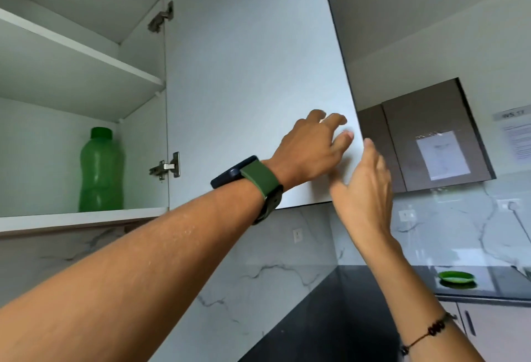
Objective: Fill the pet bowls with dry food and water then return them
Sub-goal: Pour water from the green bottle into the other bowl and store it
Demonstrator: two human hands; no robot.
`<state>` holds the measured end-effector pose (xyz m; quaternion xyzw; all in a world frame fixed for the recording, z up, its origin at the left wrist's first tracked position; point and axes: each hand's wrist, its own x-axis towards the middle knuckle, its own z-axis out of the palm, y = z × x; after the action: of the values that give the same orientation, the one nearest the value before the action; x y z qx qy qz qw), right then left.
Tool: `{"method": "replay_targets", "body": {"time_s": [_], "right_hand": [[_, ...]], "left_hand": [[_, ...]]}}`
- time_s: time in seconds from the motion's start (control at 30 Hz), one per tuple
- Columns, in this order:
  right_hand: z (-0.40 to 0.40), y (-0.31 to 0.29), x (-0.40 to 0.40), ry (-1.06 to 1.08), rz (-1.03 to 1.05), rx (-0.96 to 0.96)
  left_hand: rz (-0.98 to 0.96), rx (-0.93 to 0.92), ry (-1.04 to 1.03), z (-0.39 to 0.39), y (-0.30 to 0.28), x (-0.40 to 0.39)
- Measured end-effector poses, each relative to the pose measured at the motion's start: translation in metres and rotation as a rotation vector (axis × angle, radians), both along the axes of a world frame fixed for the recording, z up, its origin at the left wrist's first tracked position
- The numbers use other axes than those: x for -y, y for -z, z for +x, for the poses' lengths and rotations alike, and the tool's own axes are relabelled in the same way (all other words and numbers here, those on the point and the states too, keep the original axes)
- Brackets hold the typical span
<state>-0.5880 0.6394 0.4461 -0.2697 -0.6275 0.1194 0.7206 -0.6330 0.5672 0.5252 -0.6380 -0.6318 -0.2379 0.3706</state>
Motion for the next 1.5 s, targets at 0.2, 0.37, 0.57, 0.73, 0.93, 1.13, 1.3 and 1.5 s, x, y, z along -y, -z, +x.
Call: {"method": "replay_targets", "body": {"time_s": [0.2, 0.37, 0.57, 0.73, 0.93, 1.13, 1.3, 1.5], "right_hand": [[-0.001, 0.0, -0.008, -0.029, -0.088, -0.042], [0.009, 0.006, 0.003, -0.105, -0.019, -0.137], [0.001, 0.028, 0.055, -0.292, 0.188, -0.338], [-0.028, 0.041, 0.123, -0.452, 0.38, -0.503], [-0.074, 0.043, 0.212, -0.609, 0.612, -0.512], [-0.134, 0.047, 0.279, -0.695, 0.695, -0.357], [-0.183, 0.047, 0.313, -0.598, 0.717, -0.309], [-0.22, 0.046, 0.324, -0.532, 0.79, -0.275]], "left_hand": [[0.031, 0.002, -0.045, 0.015, 0.011, -0.019], [0.133, 0.023, -0.041, 0.02, 0.016, -0.009], [0.229, 0.162, 0.068, 0.033, 0.028, 0.034], [0.432, 0.133, 0.061, 0.022, 0.037, 0.105], [0.576, 0.116, 0.061, -0.001, 0.048, 0.207], [0.705, -0.059, -0.393, -0.05, 0.064, 0.292], [0.568, -0.136, -0.685, -0.085, 0.066, 0.337], [0.44, -0.289, -1.005, -0.117, 0.059, 0.365]]}}
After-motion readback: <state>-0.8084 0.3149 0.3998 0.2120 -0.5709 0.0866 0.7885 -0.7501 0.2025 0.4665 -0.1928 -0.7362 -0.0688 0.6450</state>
